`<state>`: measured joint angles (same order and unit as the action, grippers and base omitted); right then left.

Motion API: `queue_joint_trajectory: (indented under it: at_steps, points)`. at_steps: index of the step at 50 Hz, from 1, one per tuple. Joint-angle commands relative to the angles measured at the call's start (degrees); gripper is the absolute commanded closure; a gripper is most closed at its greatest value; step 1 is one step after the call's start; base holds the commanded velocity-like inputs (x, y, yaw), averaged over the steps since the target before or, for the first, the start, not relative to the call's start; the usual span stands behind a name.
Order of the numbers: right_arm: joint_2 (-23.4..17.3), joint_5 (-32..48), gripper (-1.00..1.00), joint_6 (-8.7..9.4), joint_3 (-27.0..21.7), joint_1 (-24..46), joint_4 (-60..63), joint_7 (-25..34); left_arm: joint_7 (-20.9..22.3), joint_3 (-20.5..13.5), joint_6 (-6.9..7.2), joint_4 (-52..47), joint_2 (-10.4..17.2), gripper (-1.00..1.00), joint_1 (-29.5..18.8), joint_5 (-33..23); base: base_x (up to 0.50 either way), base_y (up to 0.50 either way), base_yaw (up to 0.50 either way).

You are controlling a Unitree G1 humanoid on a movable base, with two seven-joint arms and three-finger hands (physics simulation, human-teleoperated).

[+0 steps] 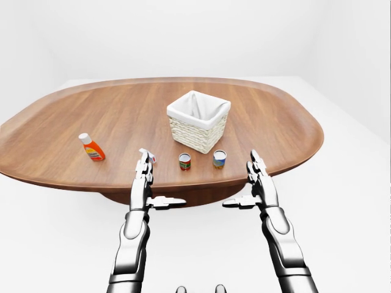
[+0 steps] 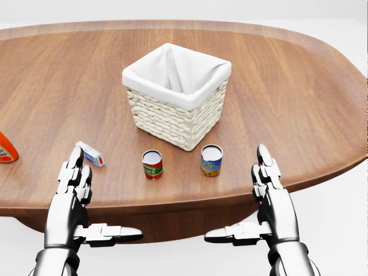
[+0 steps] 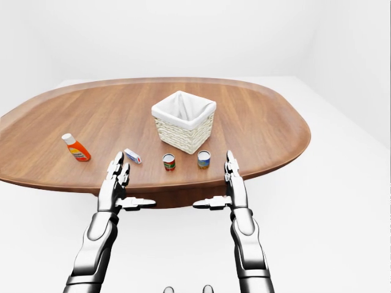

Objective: Pick up the alphabet soup and the cream cheese box, and put them in the basket.

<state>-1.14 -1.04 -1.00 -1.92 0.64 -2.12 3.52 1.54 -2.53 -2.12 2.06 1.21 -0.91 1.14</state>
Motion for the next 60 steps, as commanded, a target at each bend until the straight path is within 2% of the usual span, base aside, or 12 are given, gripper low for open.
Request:
queue_joint_trajectory:
  at_steps: [1,15,33,40,42,45,47,49,52,54,57,60]
  points:
    - [0.0,0.0,-1.0,-0.16,0.0,0.0,-0.2,0.0,0.0,0.1,0.28,-0.4,0.0,-1.0,0.2,0.1,0.0,-0.2,0.0]
    - [0.0,0.5,-1.0,0.24,0.0,0.0,0.3,-0.8,0.1,-0.1,-0.06,0.2,0.0,-1.0,0.0,0.3,0.0,-0.05,0.0]
    - [-0.1,-0.4,-1.0,-1.52,-6.5,-1.7,6.4,-16.8,-0.2,0.0,0.25,-0.2,0.0,-1.0,0.0,0.2,0.0,0.0,0.0]
    - [0.2,-2.9,-1.0,0.22,-9.8,-3.0,9.5,-23.1,-0.3,0.1,0.75,-0.8,0.0,-1.0,0.3,0.0,0.0,0.0,0.0]
    - [0.2,-1.6,-1.0,-0.44,-10.3,-3.6,10.5,-25.4,0.2,-0.1,1.33,-1.1,0.1,-1.0,0.3,0.4,0.0,0.0,0.0]
    - [0.9,-2.1,-1.0,1.23,-11.7,-4.4,13.2,-28.7,0.1,-0.1,1.4,-1.1,0.0,-1.0,0.3,0.3,0.0,0.0,0.0]
    - [0.9,-0.7,-1.0,0.36,-13.3,-4.2,13.3,-32.9,-0.1,-0.1,0.92,-0.4,0.0,-1.0,0.0,0.1,0.0,0.0,0.0]
    - [0.9,-1.3,-1.0,-1.16,-14.2,-4.3,13.1,-33.5,-0.1,-0.1,0.84,-0.2,0.0,-1.0,0.0,0.0,0.0,0.0,0.0]
    - [1.0,-1.0,-1.0,1.08,-15.2,-4.3,14.2,-33.5,-0.2,0.0,0.73,0.0,0.0,-1.0,0.0,-0.2,0.0,0.0,0.0]
    - [1.1,-0.4,-1.0,-0.22,-15.7,-5.1,15.2,-33.5,0.0,0.2,0.97,-0.7,0.0,-1.0,0.3,-0.2,0.0,0.0,0.0]
    - [1.5,4.8,-1.0,1.82,-18.0,-4.9,16.2,-33.5,0.1,0.1,0.65,0.0,0.0,-1.0,0.1,-0.2,0.0,0.0,0.0]
    - [1.5,4.5,-1.0,1.03,-18.4,-5.8,17.1,-33.5,0.0,0.2,1.17,-0.7,0.0,-1.0,0.4,-0.4,0.0,0.0,0.0]
